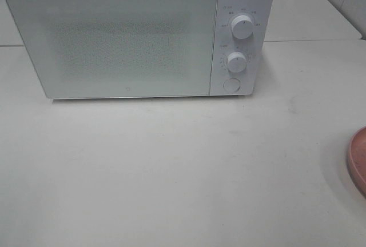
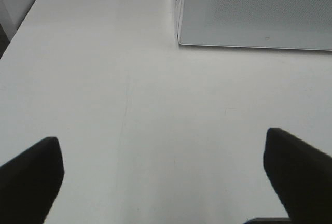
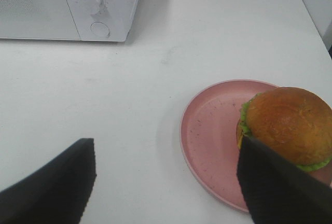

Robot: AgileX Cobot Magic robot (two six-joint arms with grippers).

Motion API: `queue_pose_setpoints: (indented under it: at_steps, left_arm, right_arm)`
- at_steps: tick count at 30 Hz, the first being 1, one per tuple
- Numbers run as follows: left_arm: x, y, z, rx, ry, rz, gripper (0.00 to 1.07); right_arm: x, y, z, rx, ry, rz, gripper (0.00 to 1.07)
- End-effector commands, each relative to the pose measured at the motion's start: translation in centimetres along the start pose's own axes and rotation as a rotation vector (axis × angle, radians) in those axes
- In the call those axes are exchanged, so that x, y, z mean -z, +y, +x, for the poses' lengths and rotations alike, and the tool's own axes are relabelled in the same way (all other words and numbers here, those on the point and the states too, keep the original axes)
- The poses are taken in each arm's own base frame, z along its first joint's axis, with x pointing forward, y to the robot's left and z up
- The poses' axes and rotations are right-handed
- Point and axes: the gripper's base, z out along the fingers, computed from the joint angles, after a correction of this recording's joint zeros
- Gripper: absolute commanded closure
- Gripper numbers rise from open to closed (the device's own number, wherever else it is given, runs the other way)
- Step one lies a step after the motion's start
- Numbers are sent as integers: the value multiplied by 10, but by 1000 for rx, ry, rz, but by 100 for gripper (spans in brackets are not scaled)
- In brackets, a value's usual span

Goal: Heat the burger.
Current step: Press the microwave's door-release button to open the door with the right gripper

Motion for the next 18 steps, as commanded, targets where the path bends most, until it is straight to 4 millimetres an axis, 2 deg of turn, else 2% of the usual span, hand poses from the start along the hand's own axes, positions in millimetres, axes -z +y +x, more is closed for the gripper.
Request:
queue_pose_setpoints:
  at_steps: [1,18]
  left_arm:
    - [2,-1,1,4,-36,3,5]
    - [2,-1,1,4,-36,3,5]
  right_arm:
    - [3,0,2,-7,-31,2,33]
    - [5,0,-2,-17,-53,0,33]
